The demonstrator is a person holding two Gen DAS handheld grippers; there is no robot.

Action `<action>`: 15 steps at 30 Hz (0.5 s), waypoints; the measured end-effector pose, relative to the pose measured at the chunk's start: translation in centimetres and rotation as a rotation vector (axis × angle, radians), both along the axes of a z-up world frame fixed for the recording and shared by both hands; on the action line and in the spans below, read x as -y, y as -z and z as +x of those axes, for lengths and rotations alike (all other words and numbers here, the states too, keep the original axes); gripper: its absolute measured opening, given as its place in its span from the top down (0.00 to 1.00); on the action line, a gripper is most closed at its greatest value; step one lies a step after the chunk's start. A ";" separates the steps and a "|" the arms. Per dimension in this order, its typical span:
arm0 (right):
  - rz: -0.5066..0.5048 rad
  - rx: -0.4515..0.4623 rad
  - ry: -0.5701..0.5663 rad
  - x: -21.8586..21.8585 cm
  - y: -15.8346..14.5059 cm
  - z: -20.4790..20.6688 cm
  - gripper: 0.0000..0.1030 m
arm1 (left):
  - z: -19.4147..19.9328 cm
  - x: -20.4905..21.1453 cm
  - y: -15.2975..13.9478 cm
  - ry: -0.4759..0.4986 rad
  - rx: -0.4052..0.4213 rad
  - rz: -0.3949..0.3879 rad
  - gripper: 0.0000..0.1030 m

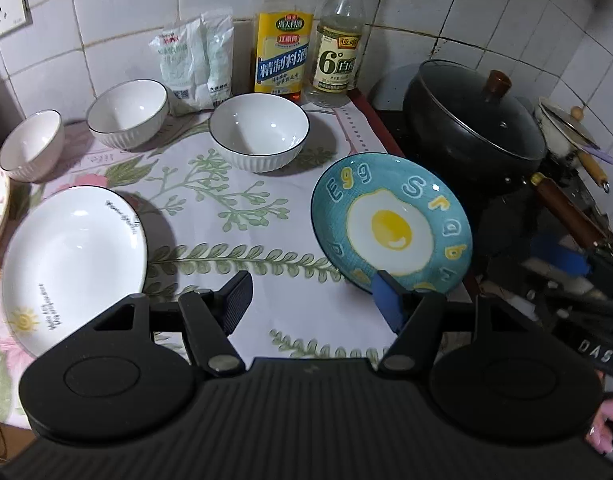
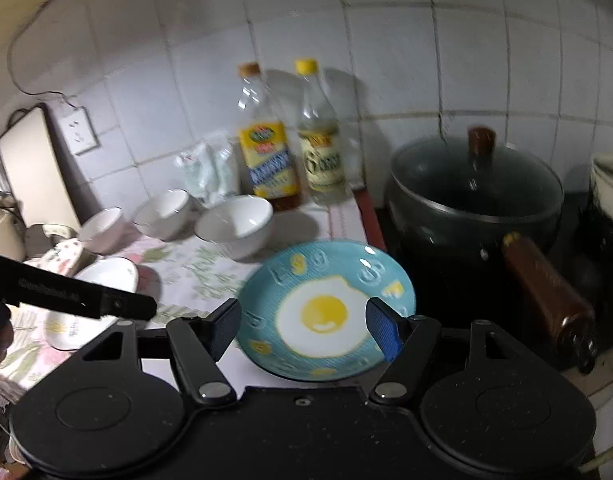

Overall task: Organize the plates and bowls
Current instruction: 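Move both grippers to the blue egg plate and grasp its rim, then lift the blue egg plate and carry it over the white plate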

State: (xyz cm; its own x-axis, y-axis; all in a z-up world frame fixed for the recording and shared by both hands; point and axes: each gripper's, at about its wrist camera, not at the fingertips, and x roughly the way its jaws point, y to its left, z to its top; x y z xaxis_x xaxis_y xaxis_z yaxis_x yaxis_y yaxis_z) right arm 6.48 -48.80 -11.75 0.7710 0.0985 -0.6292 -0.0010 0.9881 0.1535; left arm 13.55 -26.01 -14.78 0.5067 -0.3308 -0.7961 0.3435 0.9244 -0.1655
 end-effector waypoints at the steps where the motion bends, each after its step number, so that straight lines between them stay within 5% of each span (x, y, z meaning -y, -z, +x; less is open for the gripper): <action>1: 0.007 -0.010 -0.001 0.4 0.7 0.2 0.29 | 0.2 0.3 0.5 -0.008 -0.001 0.003 0.36; 15: 0.098 -0.111 0.028 2.4 7.9 1.5 0.29 | 1.9 4.6 6.8 -0.016 0.052 0.038 0.38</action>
